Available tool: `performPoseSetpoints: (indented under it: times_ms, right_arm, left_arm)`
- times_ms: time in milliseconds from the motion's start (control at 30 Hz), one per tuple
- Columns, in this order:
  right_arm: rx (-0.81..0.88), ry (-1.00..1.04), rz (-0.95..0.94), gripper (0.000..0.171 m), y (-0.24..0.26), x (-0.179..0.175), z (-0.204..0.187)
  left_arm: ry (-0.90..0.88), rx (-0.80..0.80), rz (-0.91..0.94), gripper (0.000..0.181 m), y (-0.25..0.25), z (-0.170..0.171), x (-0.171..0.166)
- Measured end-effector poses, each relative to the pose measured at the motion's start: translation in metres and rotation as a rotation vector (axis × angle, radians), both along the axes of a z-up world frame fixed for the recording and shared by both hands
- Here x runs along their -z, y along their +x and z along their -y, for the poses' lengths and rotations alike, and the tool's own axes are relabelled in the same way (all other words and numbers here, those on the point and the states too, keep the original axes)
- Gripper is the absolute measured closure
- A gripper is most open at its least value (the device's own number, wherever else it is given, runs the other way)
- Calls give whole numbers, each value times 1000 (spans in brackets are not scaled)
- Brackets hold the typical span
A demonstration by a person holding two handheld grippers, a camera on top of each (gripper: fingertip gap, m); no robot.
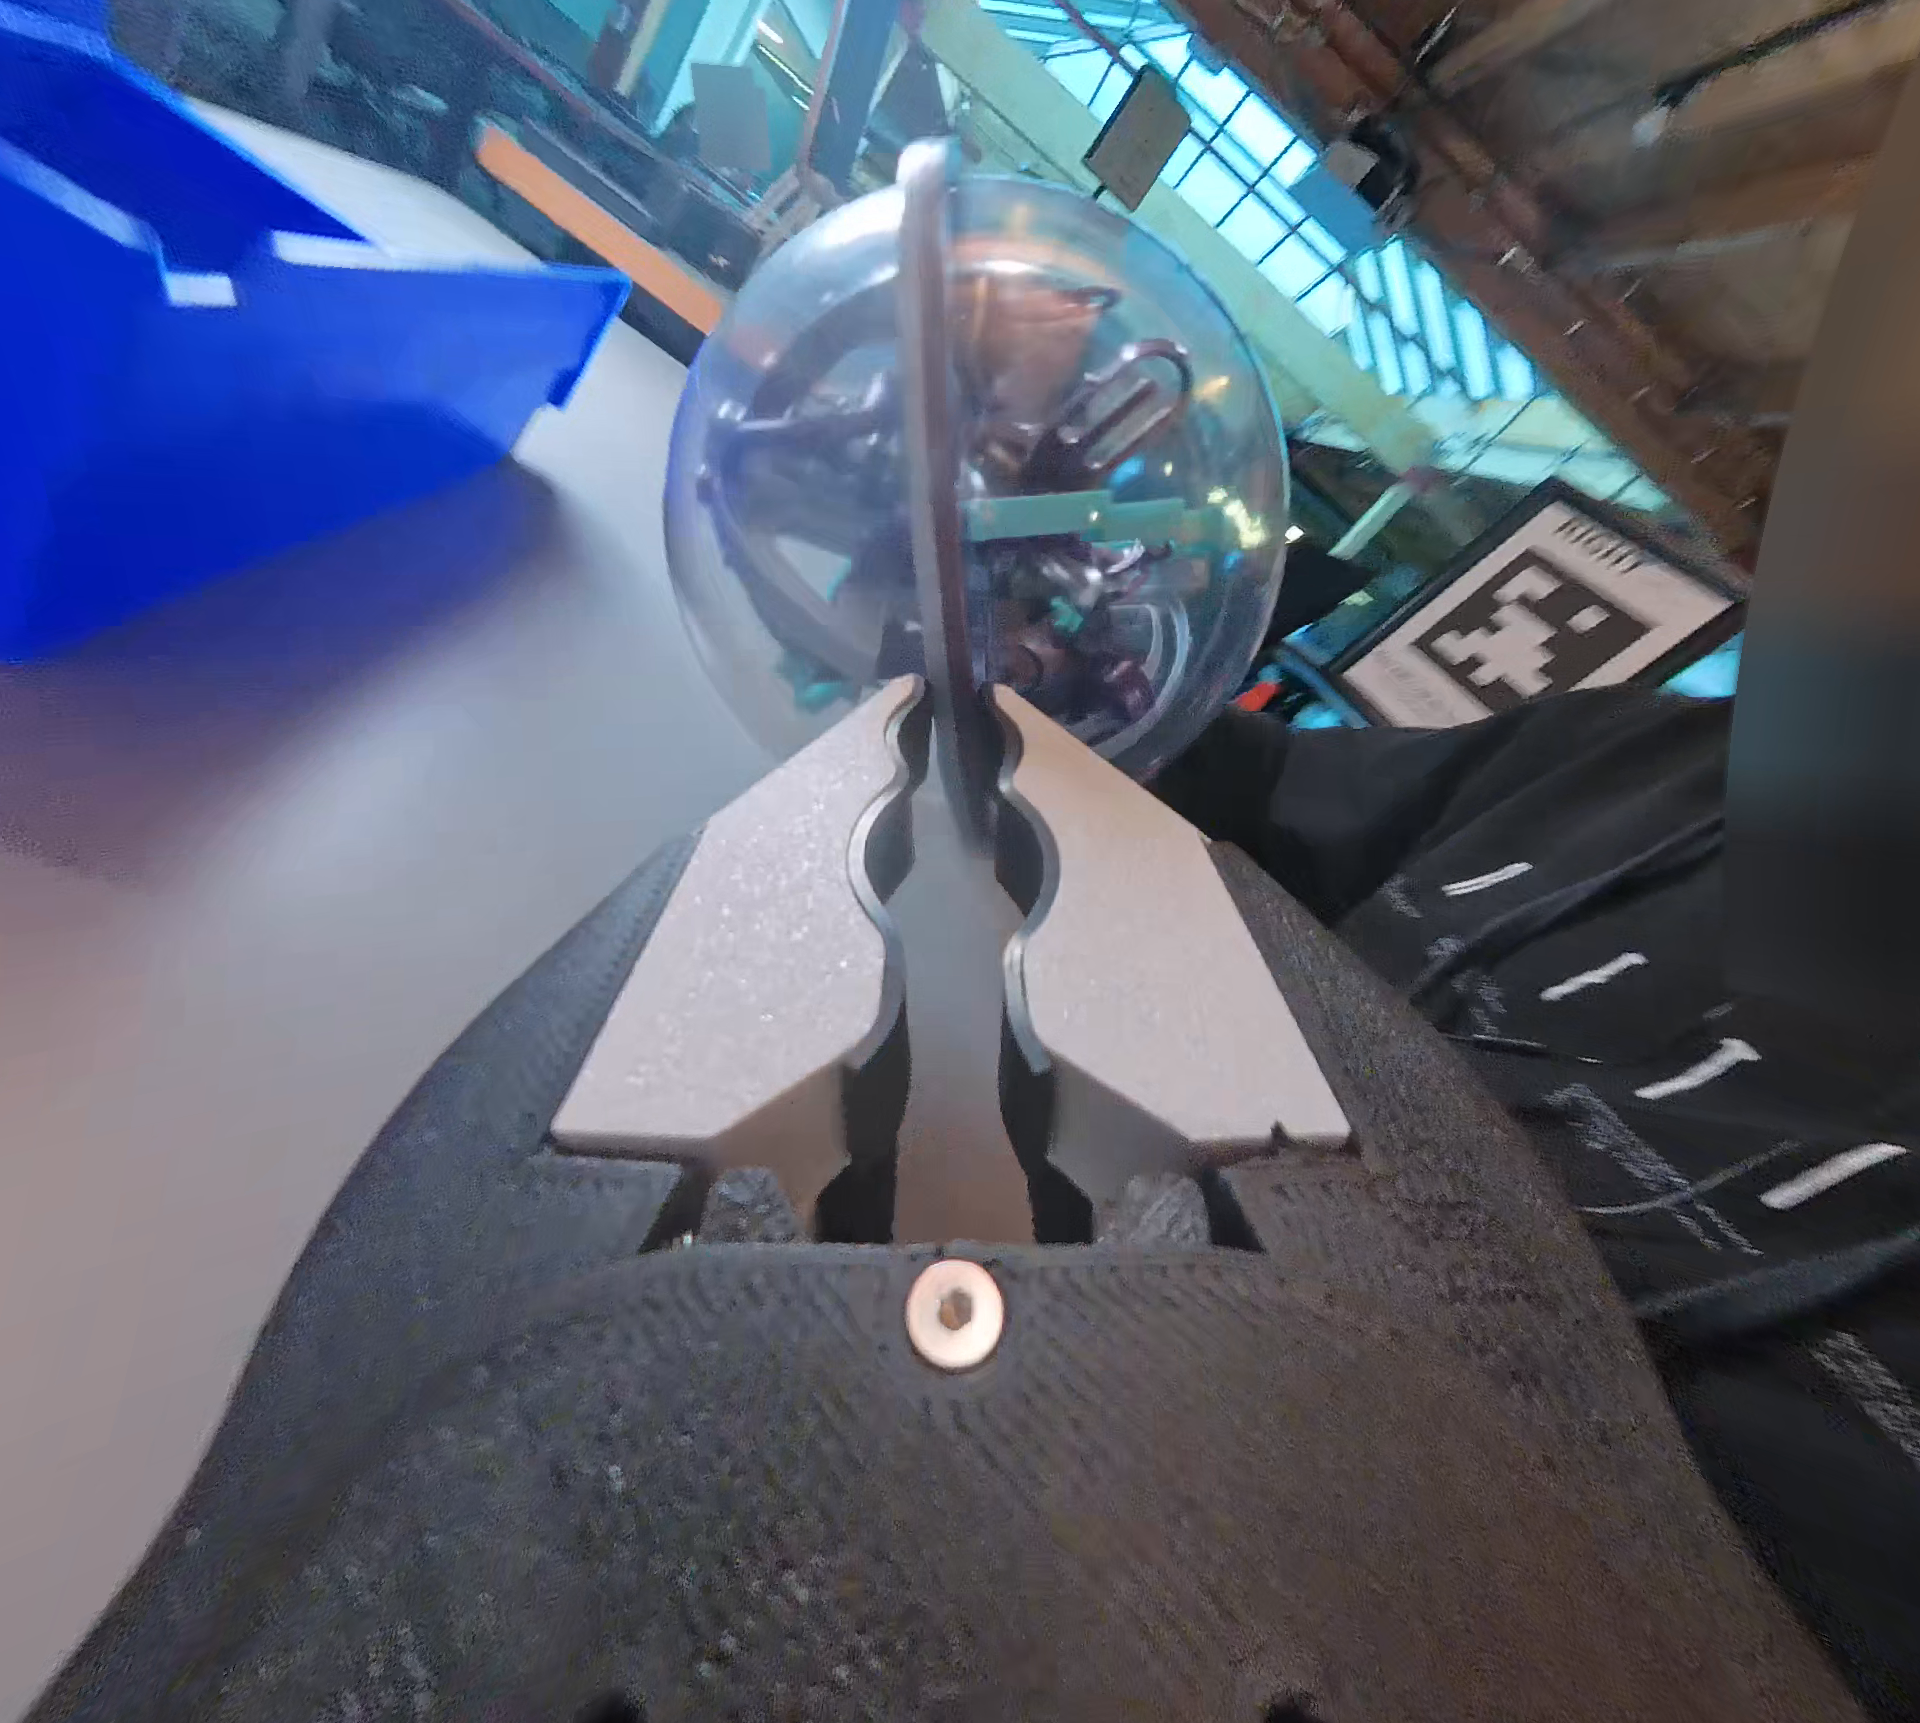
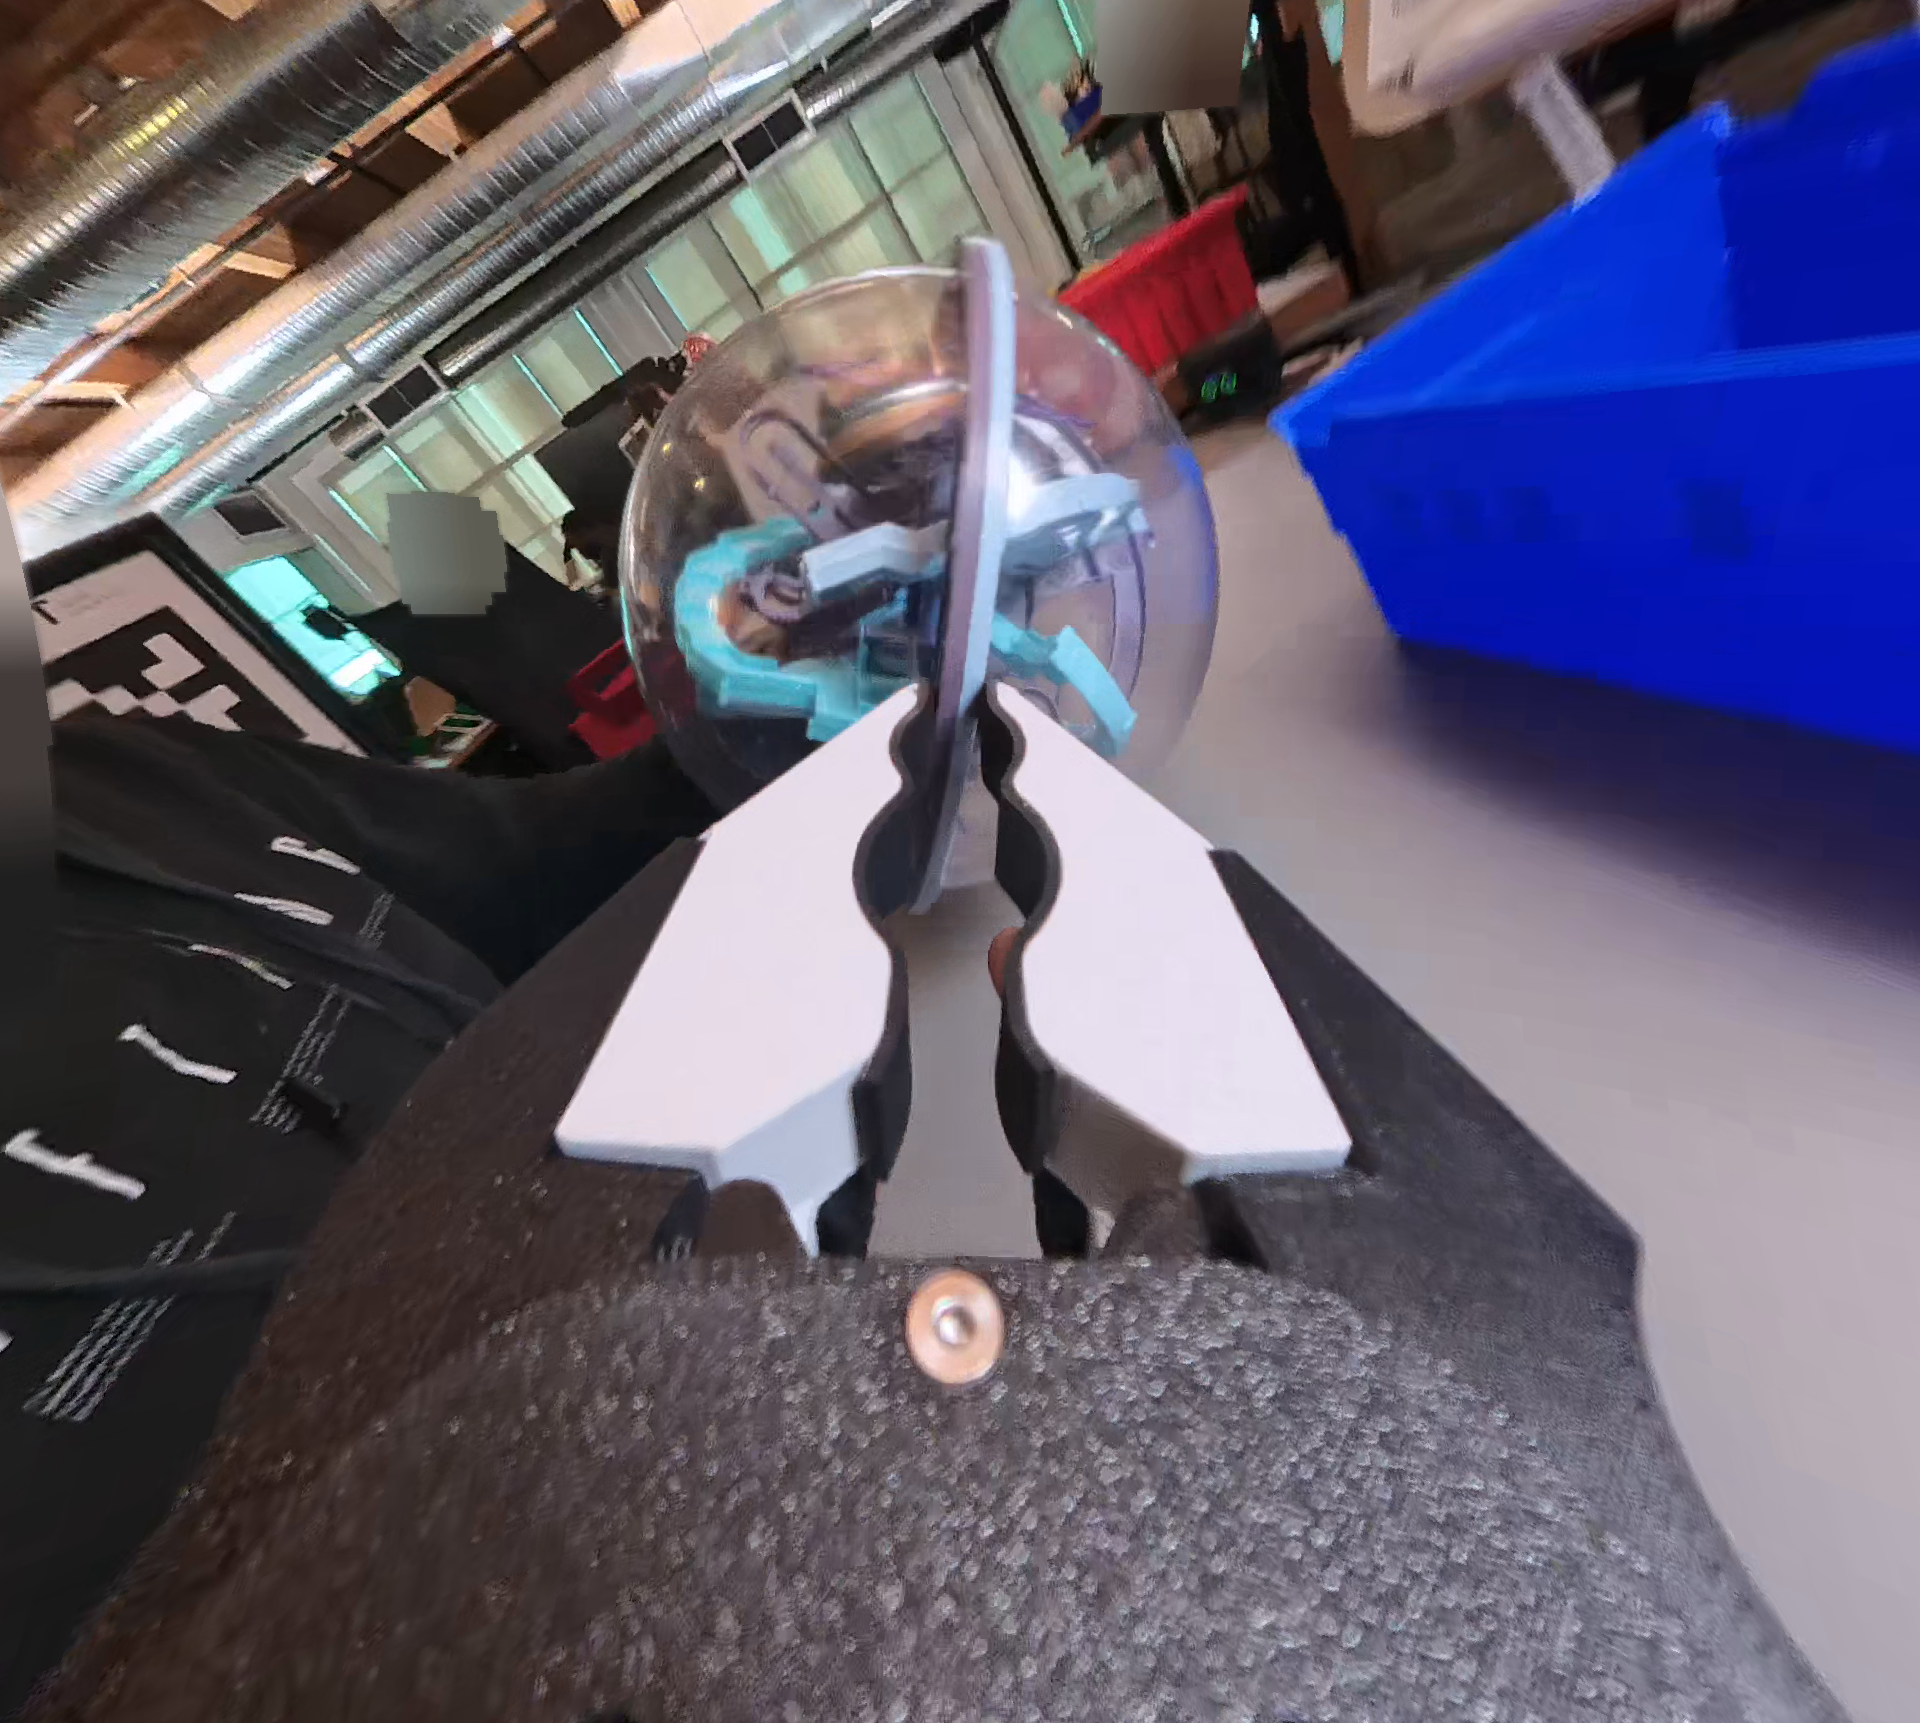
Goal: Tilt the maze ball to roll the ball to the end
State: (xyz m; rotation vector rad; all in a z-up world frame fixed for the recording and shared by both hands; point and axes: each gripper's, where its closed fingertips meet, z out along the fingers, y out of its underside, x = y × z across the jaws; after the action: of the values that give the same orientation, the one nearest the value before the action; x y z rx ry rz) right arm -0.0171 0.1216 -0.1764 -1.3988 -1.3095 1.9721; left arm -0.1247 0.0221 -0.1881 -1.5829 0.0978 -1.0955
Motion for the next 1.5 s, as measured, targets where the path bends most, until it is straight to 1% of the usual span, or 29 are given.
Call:
performPoseSetpoints:
  times_ms: [67, 133, 200, 267, 333, 433, 467, 533, 600, 667, 767, 867, 1067, 1167, 1233, 1367, 1433, 1500]
  right_arm:
    - [33, 69, -76, 166, -2, -25, -3]
    - [51, 144, -141, 165, -3, -54, -4]
    - [66, 223, -203, 166, -5, -85, -1]
    - [62, 298, -265, 165, -4, -111, 9]
    - [13, 347, -321, 166, 5, -131, 29]
    - [-55, 424, -429, 166, 25, -159, 65]
    - [-48, 456, -467, 166, 28, -170, 71]
    - [8, 478, -481, 166, 21, -187, 63]
    - [40, 448, -415, 165, 5, -182, 42]
    - [30, 397, -371, 165, -3, -166, 32]
    - [28, 381, -329, 166, -8, -142, 31]
    - [30, 328, -297, 165, -12, -132, 27]
    - [47, 304, -249, 165, -15, -119, 20]
    - [61, 254, -179, 166, -20, -105, 13]
    - [70, 211, -92, 166, -24, -88, 6]
    - [75, 103, 84, 166, -23, -39, -3]
    - [71, 42, 148, 166, -19, -15, -4]
    - [70, 17, 176, 166, -15, 4, -4]
  left_arm:
    - [67, -28, -67, 176, -1, -3, -20]
    - [176, -43, -75, 175, -3, -1, -57]
    - [282, -71, -137, 174, -5, 3, -96]
    - [397, -82, -209, 175, -3, 14, -135]
    - [496, -26, -267, 175, 10, 37, -166]
    - [607, 9, -390, 175, 28, 70, -198]
    - [626, -7, -417, 175, 29, 74, -208]
    - [589, -57, -451, 174, 17, 62, -213]
    - [506, -76, -421, 174, 5, 45, -202]
    - [461, -79, -417, 174, 1, 40, -184]
    - [435, -85, -379, 175, -3, 39, -167]
    - [398, -86, -327, 174, -7, 34, -155]
    - [346, -84, -275, 174, -10, 28, -137]
    - [265, -100, -195, 174, -17, 19, -124]
    - [165, -107, -126, 175, -21, 11, -105]
    - [-35, -80, 37, 176, -21, 2, -52]
    - [-99, -73, 68, 175, -18, 0, -25]
    - [-119, -63, 90, 176, -15, -1, -9]
